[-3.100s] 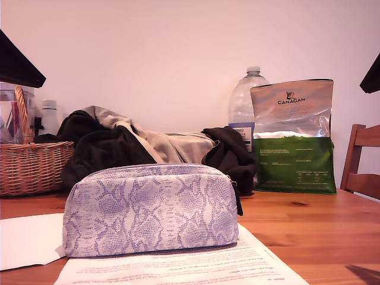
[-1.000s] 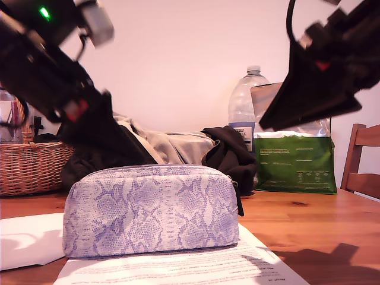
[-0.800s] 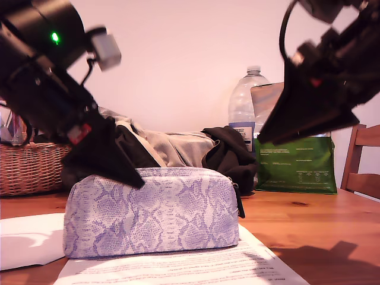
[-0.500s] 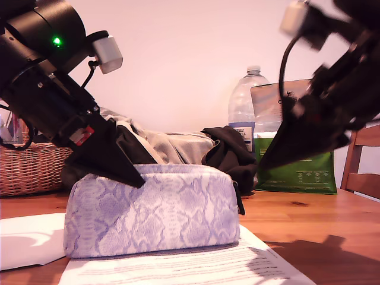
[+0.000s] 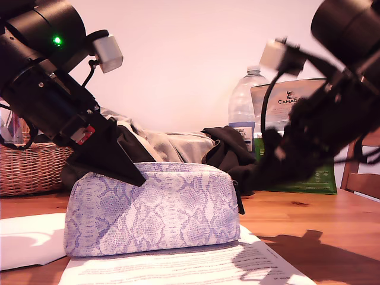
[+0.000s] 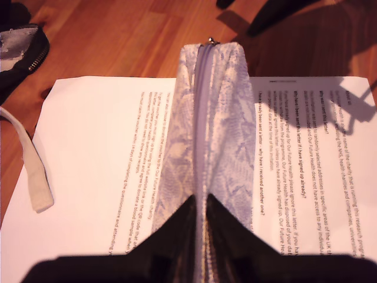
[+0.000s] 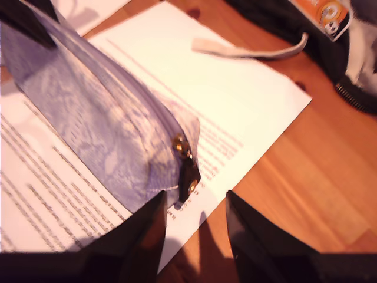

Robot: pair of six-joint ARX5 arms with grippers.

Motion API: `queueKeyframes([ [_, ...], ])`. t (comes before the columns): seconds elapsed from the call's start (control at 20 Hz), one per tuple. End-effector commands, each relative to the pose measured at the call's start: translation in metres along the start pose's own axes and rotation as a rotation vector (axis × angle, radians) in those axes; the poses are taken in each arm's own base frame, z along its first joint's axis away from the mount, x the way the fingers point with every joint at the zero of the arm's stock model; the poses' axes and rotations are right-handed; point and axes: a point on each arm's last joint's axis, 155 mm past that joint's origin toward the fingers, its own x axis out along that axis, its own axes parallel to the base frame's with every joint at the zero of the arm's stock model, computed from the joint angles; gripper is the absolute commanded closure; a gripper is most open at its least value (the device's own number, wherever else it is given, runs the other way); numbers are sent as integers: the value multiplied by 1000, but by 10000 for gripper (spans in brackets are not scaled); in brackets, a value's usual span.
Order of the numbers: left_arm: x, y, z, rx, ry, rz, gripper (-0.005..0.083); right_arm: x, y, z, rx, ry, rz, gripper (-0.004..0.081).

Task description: Open the zipper in the zip bag in front of you

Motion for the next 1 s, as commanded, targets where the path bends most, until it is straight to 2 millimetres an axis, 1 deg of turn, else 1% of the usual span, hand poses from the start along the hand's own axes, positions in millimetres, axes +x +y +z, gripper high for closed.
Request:
queueKeyframes([
  [0.0, 3, 0, 0, 6, 1, -8, 789, 7, 2, -3, -4, 9, 8, 487],
  [0.25, 3, 0, 0, 6, 1, -8, 790, 14, 0, -3, -7, -2, 4, 487],
  [0.45, 3, 0, 0, 6, 1, -8, 789, 17, -2, 2, -13, -29, 1, 488],
  [0.7, 3, 0, 0, 6, 1, -8, 789, 28, 2, -9, -8, -1, 18, 488],
  [0.8, 3, -1, 0, 5, 1, -8, 789, 30, 1, -7, -11, -10, 12, 490],
  [0.95, 3, -1, 0, 4, 3, -9, 789, 30, -7, -5, -12, -14, -28, 528],
])
